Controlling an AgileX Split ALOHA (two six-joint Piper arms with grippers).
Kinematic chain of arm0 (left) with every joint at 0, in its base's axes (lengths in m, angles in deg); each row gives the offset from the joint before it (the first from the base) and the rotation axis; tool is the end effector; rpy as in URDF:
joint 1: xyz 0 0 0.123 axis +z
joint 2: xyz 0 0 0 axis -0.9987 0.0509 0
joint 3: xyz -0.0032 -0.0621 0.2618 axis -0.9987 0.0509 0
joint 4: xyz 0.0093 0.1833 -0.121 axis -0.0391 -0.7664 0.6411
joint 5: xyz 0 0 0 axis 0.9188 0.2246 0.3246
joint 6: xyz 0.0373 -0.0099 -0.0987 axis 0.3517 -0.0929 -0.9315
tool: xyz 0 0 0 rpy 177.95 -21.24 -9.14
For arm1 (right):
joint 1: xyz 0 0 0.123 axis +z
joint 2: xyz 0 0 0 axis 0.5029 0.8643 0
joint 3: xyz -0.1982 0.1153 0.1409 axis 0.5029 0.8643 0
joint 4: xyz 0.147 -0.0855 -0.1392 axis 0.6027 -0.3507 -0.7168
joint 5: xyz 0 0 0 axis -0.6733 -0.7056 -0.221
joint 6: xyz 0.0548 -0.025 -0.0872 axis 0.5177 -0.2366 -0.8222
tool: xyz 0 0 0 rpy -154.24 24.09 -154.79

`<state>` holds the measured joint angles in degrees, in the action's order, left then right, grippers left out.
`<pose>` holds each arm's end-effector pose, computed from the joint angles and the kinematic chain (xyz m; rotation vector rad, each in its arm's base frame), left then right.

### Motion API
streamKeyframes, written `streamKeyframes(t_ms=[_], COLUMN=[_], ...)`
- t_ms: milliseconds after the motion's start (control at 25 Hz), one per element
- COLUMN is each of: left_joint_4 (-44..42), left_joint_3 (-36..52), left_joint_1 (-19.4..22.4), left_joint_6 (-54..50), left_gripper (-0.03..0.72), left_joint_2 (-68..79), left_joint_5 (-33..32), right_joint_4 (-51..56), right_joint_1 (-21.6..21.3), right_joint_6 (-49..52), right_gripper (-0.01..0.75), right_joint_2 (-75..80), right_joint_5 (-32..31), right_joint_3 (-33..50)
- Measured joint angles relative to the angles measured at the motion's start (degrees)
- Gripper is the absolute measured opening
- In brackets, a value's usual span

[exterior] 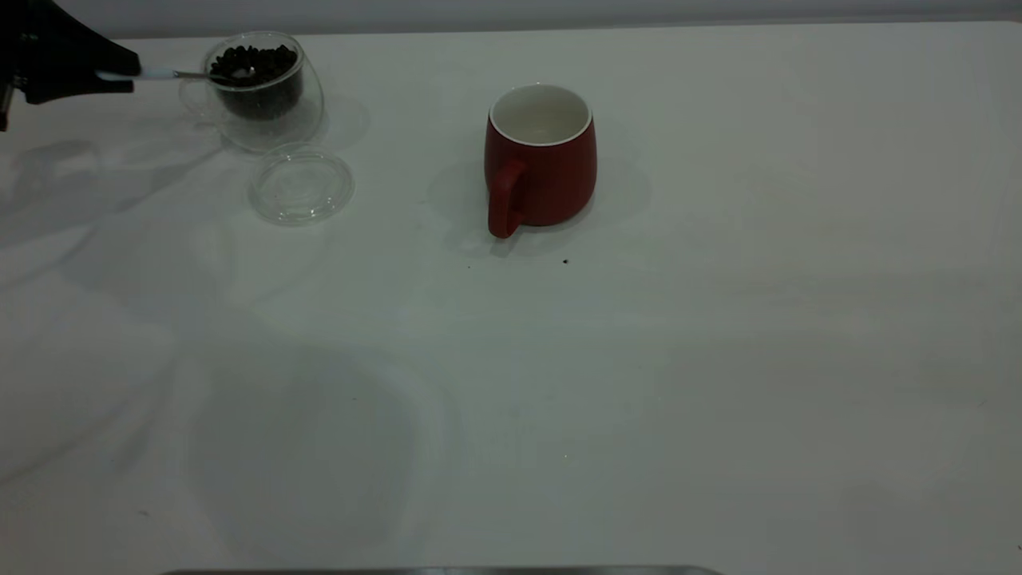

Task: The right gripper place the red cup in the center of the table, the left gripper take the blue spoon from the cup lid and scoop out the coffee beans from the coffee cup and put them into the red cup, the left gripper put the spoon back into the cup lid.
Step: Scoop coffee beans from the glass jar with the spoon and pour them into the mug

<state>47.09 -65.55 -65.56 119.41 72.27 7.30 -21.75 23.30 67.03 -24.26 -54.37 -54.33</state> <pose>0.4257 0.0848 0.0537 -0.5124 2.4483 -1.0344 -0.0075 -0.0046 0.2407 0.1324 2.1222 -0.1407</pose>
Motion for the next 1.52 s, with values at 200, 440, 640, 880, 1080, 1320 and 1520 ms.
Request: streamKeyframes(t_ms=[200, 440, 640, 880, 1080, 1320, 1520], left_joint_4=[0.4, 0.4, 0.4, 0.4, 0.7, 3.0, 3.1], left_joint_3=[0.0, 0.0, 0.0, 0.0, 0.0, 0.0, 0.0], left_joint_1=[1.2, 1.8, 2.5, 3.3, 3.9, 3.9, 3.6], left_joint_6=[0.0, 0.0, 0.0, 0.0, 0.1, 0.9, 0.9], left_gripper=[0.126, 0.126, 0.126, 0.126, 0.126, 0.126, 0.126], left_joint_2=[0.0, 0.0, 0.0, 0.0, 0.0, 0.0, 0.0], left_joint_5=[-2.5, -4.6, -6.4, -9.2, -12.4, -15.5, -15.7], right_joint_4=[0.0, 0.0, 0.0, 0.0, 0.0, 0.0, 0.0], right_joint_1=[0.0, 0.0, 0.0, 0.0, 0.0, 0.0, 0.0], right_joint_6=[0.0, 0.0, 0.0, 0.0, 0.0, 0.0, 0.0], right_gripper=[0.532, 0.532, 0.532, 0.532, 0.532, 0.532, 0.532], right_joint_2=[0.0, 0.0, 0.0, 0.0, 0.0, 0.0, 0.0], right_joint_5=[0.0, 0.0, 0.0, 0.0, 0.0, 0.0, 0.0], right_joint_3=[0.0, 0.0, 0.0, 0.0, 0.0, 0.0, 0.0])
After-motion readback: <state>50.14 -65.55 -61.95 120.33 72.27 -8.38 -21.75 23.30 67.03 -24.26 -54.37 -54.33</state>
